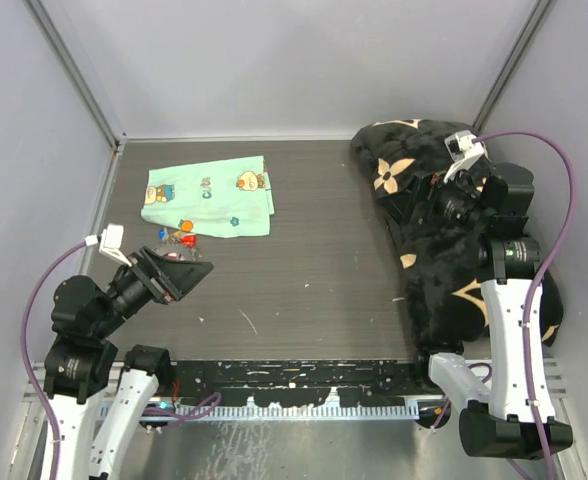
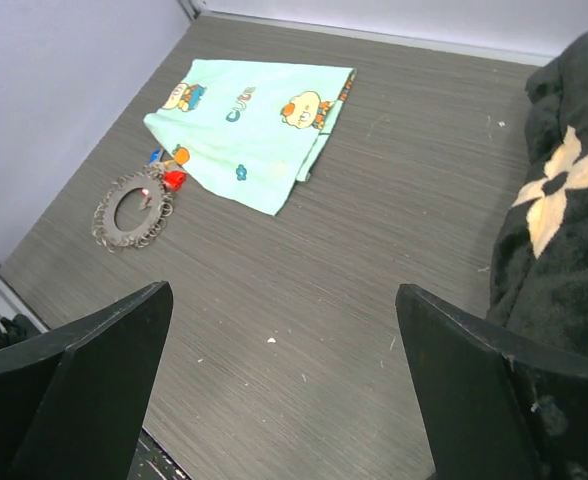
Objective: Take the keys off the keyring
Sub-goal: Pick up the keyring from the center of the board.
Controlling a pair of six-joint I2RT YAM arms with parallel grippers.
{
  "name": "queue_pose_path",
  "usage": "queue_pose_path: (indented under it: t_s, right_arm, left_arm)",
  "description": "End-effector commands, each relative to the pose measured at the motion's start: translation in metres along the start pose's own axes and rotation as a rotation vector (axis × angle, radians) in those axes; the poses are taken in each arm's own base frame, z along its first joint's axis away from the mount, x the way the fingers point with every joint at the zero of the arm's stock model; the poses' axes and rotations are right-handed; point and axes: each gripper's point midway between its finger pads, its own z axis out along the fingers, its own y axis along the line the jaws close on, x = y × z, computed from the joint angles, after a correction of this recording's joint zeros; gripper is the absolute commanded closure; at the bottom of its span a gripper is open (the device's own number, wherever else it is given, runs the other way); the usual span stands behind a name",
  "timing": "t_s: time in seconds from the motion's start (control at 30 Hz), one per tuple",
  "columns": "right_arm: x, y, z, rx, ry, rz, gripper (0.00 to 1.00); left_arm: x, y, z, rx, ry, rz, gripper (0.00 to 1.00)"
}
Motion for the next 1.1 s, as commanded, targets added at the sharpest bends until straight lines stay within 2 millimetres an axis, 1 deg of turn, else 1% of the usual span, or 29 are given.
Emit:
queue_pose_path:
  t_s: [0.0,0.1,0.17,0.23,0.33,0.37,0.47,0.5,0.6,0.73,0.9,1.0,1.07]
  right_arm:
    - [-0.021,0.024,-0.012,-0.075,-0.052,-0.035,0.00]
    - [-0.017,0.029,-0.012,-0.112,-0.048,-0.041,0.00]
    - [-0.009,0.033,-0.011,-0.154,-0.034,-0.061,0.00]
    - [0.004,0.038,-0.008,-0.225,-0.008,-0.099,0.00]
    - [0.032,0.046,-0.004,-0.370,0.035,-0.196,0.00]
    - [0.043,0.045,-0.001,-0.386,0.055,-0.212,0.00]
    - [0.075,0.036,0.008,-0.435,0.102,-0.319,0.00]
    - [0.085,0.033,0.012,-0.443,0.115,-0.336,0.00]
    - [0.112,0.031,0.019,-0.519,0.146,-0.403,0.00]
    - [0.127,0.026,0.026,-0.544,0.151,-0.418,0.00]
    - [0.145,0.022,0.035,-0.573,0.150,-0.360,0.00]
    - [0.150,0.021,0.036,-0.571,0.161,-0.354,0.00]
    - [0.154,0.023,0.036,-0.577,0.170,-0.344,0.00]
  left_arm:
    - [0.003,-0.015,-0.013,0.041,0.004,0.040,0.02]
    - [0.007,-0.009,-0.014,0.030,-0.001,0.046,0.02]
    - [0.009,-0.004,-0.013,0.022,0.001,0.045,0.02]
    - [0.011,0.002,-0.011,0.012,0.002,0.054,0.02]
    - [0.012,0.015,-0.007,-0.023,-0.003,0.074,0.02]
    - [0.012,0.022,-0.005,-0.041,-0.005,0.077,0.02]
    - [0.019,0.052,0.006,-0.106,0.003,0.066,0.00]
    - [0.023,0.063,0.010,-0.126,0.010,0.054,0.02]
    - [0.032,0.090,0.019,-0.177,0.021,0.019,0.03]
    - [0.031,0.111,0.028,-0.230,0.001,0.014,0.03]
    - [0.029,0.138,0.043,-0.304,0.001,0.000,0.01]
    - [0.030,0.141,0.057,-0.277,0.006,-0.054,0.01]
    - [0.024,0.141,0.062,-0.268,-0.015,-0.070,0.01]
